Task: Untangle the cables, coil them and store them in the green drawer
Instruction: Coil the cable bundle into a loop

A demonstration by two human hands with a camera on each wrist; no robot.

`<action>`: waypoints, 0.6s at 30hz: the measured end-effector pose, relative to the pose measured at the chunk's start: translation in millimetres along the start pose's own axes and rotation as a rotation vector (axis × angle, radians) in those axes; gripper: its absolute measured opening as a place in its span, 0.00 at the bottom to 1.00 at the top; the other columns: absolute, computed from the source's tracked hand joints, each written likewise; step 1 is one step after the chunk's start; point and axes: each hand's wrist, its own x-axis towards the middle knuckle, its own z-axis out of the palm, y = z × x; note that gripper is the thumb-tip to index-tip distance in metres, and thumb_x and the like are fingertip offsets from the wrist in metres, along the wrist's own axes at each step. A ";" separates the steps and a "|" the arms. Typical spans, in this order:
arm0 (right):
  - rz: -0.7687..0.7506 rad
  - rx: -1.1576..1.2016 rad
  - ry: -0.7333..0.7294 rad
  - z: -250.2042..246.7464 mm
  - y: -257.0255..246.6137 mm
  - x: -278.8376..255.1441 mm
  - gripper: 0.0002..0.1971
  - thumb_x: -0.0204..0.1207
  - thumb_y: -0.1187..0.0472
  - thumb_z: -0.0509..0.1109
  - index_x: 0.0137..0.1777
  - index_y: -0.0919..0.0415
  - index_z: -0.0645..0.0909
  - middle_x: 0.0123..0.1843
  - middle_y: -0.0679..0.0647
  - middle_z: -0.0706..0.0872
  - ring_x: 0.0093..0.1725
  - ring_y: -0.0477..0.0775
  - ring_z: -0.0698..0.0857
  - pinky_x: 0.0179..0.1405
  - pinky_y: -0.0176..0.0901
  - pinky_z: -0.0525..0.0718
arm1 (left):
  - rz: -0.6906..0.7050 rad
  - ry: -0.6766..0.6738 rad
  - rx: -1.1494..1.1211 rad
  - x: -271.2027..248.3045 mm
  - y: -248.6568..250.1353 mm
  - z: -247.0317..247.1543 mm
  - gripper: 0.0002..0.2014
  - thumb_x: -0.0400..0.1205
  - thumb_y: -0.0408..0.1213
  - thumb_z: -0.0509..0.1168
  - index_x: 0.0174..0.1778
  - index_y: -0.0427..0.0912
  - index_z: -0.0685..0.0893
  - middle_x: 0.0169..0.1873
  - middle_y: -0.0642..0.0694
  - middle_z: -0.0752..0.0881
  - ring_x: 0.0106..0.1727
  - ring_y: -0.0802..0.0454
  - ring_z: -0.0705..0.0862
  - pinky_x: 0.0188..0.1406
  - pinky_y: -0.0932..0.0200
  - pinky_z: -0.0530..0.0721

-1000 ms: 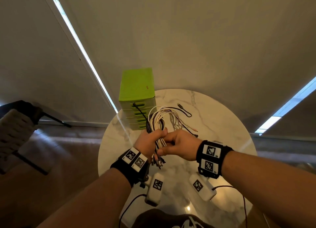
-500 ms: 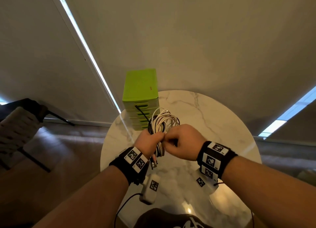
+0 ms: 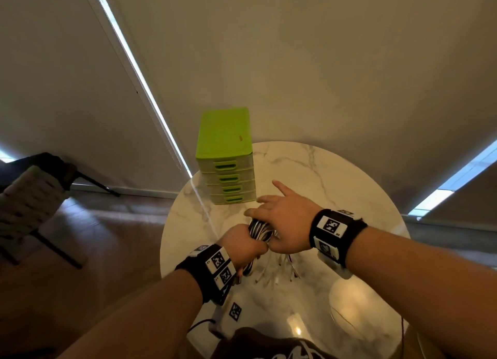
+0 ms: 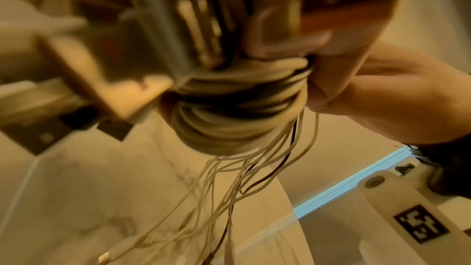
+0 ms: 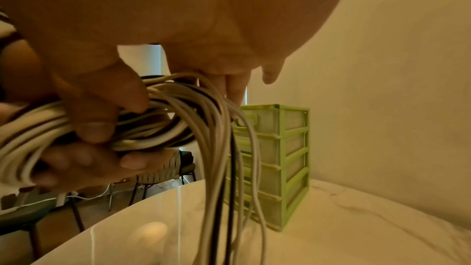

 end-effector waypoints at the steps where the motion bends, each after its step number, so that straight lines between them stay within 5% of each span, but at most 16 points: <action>1: 0.006 0.004 0.001 2.9 -3.2 1.2 0.37 0.72 0.42 0.61 0.84 0.43 0.63 0.65 0.49 0.87 0.72 0.55 0.81 0.87 0.70 0.43 | 0.003 -0.009 -0.001 0.3 -0.3 -0.4 0.07 0.70 0.37 0.70 0.26 0.42 0.83 0.21 0.51 0.83 0.23 0.56 0.80 0.21 0.66 0.73; 5: 0.018 0.004 0.028 16.2 -4.4 2.9 0.30 0.78 0.45 0.56 0.82 0.44 0.63 0.60 0.52 0.88 0.55 0.57 0.89 0.87 0.65 0.51 | -0.004 -0.035 -0.021 0.9 -1.8 -3.9 0.09 0.72 0.33 0.68 0.26 0.42 0.83 0.17 0.53 0.81 0.21 0.58 0.79 0.21 0.65 0.73; 13: 0.084 0.006 0.021 23.1 -5.8 3.9 0.18 0.81 0.51 0.66 0.66 0.56 0.74 0.53 0.57 0.89 0.55 0.62 0.87 0.81 0.55 0.70 | -0.003 -0.087 -0.034 3.3 -2.2 3.7 0.06 0.71 0.35 0.72 0.29 0.43 0.84 0.22 0.51 0.83 0.27 0.52 0.81 0.32 0.57 0.78; 15: 0.112 0.035 -0.023 23.2 -11.3 5.7 0.16 0.81 0.55 0.68 0.66 0.58 0.72 0.54 0.59 0.87 0.55 0.65 0.86 0.64 0.53 0.80 | -0.003 -0.074 0.003 2.2 -2.8 9.1 0.09 0.69 0.44 0.77 0.31 0.46 0.84 0.25 0.52 0.84 0.28 0.55 0.82 0.30 0.61 0.78; 18: 0.089 0.003 -0.116 23.7 -11.2 4.4 0.16 0.82 0.56 0.66 0.67 0.57 0.70 0.54 0.59 0.85 0.48 0.65 0.86 0.39 0.51 0.77 | -0.016 -0.074 0.015 -0.7 -4.1 19.3 0.11 0.69 0.42 0.75 0.27 0.45 0.79 0.23 0.50 0.80 0.28 0.52 0.79 0.28 0.60 0.74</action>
